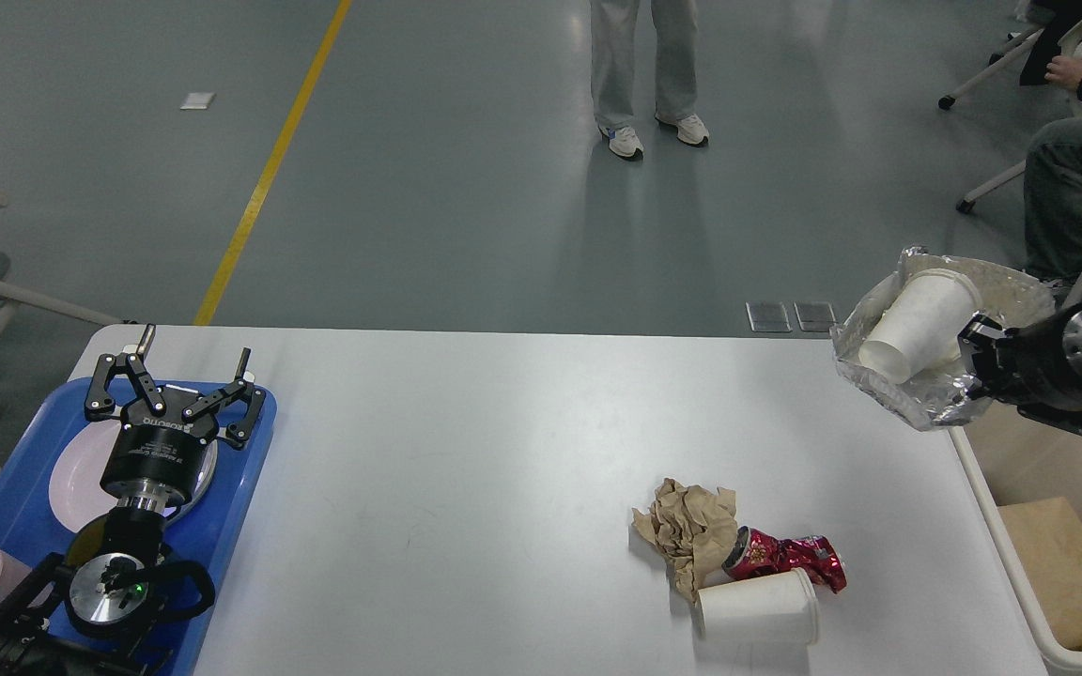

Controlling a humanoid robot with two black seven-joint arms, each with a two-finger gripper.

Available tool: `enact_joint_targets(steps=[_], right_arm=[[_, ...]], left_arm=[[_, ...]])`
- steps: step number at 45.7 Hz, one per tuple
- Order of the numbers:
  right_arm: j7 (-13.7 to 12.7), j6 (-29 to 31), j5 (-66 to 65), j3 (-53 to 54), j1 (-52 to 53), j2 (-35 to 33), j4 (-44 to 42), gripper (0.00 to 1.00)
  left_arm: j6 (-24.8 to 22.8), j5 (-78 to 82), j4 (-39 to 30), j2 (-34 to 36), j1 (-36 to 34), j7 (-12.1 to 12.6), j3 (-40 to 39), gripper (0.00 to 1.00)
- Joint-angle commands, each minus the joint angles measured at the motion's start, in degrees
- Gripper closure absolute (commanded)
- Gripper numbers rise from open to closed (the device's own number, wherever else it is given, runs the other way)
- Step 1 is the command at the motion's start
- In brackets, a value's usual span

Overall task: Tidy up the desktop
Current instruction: 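Grasp the foil wrapper with cup and lift it toward the bin, then drop the foil wrapper into the bin and open the right gripper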

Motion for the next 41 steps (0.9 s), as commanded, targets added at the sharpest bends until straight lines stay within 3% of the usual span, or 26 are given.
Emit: enact_joint_targets(steps=[1, 11, 23, 32, 41], right_arm=[[0.02, 1.97, 0.89, -3.8, 4.94, -2.52, 2.86, 1.0], [0.11, 2.32, -0.86, -4.06, 3.1, -10.95, 1.28, 1.0], [0.2, 2.85, -12.28, 1.02, -10.25, -25.55, -12.33, 1.0], [0.9, 2.94, -14.14, 13.93, -29.31, -24.06, -24.46, 1.0], [0.64, 2.68, -14.14, 25.9, -49.44, -15.02, -40.19, 1.0]], left_arm=[[0.0, 0.0, 0.0, 0.0, 0.0, 0.0, 0.01, 0.04], [0.0, 0.0, 0.0, 0.0, 0.0, 0.0, 0.1, 0.04], [0.0, 0.0, 0.0, 0.0, 0.09, 0.0, 0.1, 0.04], [0.0, 0.0, 0.0, 0.0, 0.09, 0.0, 0.1, 0.04], [0.0, 0.0, 0.0, 0.0, 0.09, 0.0, 0.1, 0.04]])
